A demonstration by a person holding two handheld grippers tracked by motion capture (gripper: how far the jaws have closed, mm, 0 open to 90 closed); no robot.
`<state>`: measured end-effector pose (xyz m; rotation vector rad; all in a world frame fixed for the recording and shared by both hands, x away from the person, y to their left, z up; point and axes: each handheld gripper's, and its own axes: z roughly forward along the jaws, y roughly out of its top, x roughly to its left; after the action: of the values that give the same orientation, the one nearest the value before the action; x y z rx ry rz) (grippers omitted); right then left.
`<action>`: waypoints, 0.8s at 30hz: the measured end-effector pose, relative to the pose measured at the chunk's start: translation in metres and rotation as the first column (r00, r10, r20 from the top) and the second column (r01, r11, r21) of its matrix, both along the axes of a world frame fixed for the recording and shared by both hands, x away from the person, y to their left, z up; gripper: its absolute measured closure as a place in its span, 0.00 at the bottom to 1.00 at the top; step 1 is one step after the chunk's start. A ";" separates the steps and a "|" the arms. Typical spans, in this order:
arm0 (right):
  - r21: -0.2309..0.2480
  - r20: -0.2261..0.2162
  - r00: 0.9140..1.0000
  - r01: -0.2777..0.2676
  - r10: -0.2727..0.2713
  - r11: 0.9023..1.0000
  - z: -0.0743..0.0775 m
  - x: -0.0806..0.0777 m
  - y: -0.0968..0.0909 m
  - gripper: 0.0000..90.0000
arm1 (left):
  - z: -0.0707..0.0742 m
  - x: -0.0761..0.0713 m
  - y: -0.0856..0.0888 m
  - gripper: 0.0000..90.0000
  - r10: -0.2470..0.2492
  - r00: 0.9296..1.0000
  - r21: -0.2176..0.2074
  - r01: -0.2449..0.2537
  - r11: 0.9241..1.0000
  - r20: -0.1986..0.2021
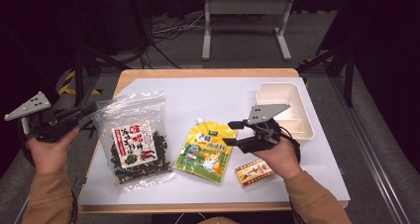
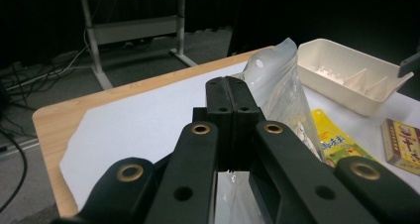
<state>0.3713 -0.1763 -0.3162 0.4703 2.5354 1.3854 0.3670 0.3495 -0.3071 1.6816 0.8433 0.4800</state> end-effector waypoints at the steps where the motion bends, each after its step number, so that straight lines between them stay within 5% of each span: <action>1: 0.000 0.000 1.000 0.000 0.000 1.000 0.000 0.000 0.000 0.50 | 0.001 -0.001 -0.001 1.00 -0.004 1.000 0.002 0.004 1.000 0.005; 14: -0.024 0.029 0.999 -0.040 0.041 0.999 0.021 0.011 0.052 0.46 | 0.012 -0.011 -0.010 1.00 -0.064 0.996 -0.007 0.064 0.998 0.057; 24: 0.024 -0.022 0.998 -0.053 0.053 0.998 0.029 0.033 0.078 0.34 | 0.018 -0.013 -0.018 1.00 -0.098 0.991 -0.009 0.099 0.995 0.087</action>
<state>0.4046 -0.0978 -0.2874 0.4287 2.5699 1.4380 0.3538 0.3315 -0.2893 1.6698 0.6960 0.4747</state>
